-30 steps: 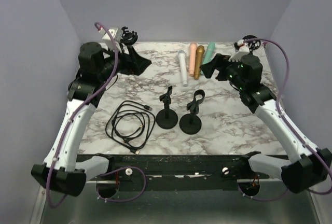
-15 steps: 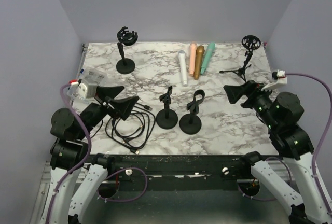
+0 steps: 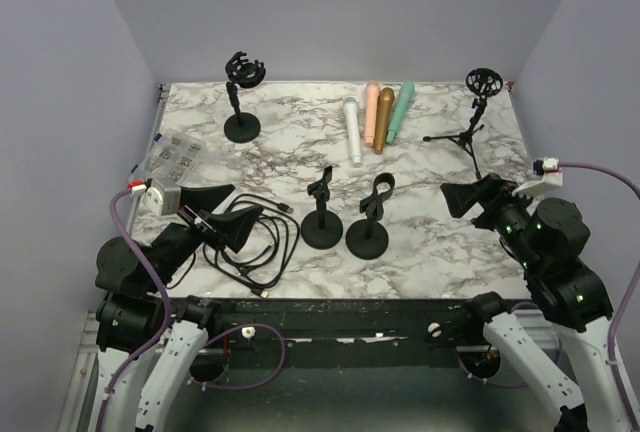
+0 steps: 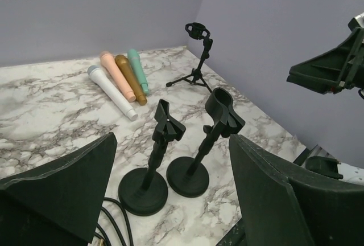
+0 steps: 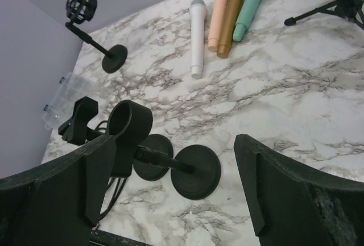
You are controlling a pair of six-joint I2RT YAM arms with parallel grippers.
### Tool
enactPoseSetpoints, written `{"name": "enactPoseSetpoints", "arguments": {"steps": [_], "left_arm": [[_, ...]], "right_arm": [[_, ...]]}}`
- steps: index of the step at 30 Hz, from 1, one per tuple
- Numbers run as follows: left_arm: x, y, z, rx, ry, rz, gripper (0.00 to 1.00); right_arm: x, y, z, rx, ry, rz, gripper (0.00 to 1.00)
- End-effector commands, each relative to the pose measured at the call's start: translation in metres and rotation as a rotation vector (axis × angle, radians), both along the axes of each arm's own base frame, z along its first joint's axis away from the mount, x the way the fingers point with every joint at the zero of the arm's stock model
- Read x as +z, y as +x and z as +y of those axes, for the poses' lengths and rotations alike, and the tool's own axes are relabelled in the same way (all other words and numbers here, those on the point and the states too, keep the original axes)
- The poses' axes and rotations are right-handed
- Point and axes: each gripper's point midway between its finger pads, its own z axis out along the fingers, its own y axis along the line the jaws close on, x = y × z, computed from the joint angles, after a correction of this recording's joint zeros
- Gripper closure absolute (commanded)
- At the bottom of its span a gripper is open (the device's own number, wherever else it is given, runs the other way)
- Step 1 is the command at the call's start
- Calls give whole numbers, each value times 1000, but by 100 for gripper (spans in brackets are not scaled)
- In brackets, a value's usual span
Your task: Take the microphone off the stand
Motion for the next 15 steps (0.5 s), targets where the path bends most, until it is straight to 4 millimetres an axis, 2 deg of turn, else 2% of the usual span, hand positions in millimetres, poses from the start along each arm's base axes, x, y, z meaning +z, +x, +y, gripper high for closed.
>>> {"name": "enactPoseSetpoints", "arguments": {"steps": [1, 6, 15], "left_arm": [[-1, 3, 1, 13, 19, -4, 17], [-7, 3, 5, 36, -3, -32, 16], [-12, 8, 7, 58, -21, -48, 15]], "right_arm": [[-14, 24, 9, -3, -19, 64, 7], [-8, 26, 22, 61, 3, 11, 6], [-4, 21, -13, -110, -24, -11, 3]]}}
